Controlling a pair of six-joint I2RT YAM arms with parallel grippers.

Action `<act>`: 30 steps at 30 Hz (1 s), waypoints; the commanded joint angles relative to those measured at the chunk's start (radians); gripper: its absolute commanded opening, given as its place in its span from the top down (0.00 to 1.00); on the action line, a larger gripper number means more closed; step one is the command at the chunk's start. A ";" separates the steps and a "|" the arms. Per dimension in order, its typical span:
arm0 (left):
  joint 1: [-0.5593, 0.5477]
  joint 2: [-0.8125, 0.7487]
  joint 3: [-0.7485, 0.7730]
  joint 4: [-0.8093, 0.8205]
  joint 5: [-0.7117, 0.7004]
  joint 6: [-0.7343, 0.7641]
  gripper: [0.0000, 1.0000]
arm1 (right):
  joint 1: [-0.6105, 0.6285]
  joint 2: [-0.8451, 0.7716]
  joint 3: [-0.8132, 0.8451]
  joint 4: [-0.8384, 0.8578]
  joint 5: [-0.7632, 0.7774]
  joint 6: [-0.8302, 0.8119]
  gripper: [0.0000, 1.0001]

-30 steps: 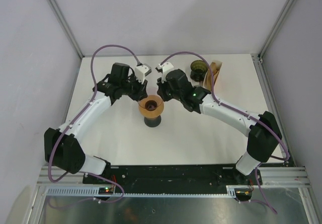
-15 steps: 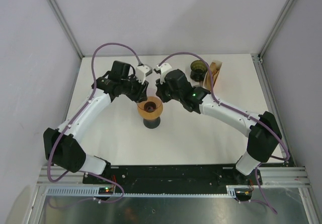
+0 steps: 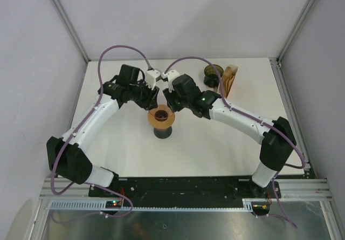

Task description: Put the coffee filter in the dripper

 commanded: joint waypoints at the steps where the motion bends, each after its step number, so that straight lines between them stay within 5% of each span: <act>1: -0.010 -0.020 0.053 0.002 0.009 0.019 0.54 | 0.024 0.017 0.053 -0.061 -0.002 -0.038 0.65; 30: 0.038 -0.070 0.085 -0.010 -0.008 0.032 0.46 | 0.024 -0.023 0.141 -0.086 0.008 -0.075 0.44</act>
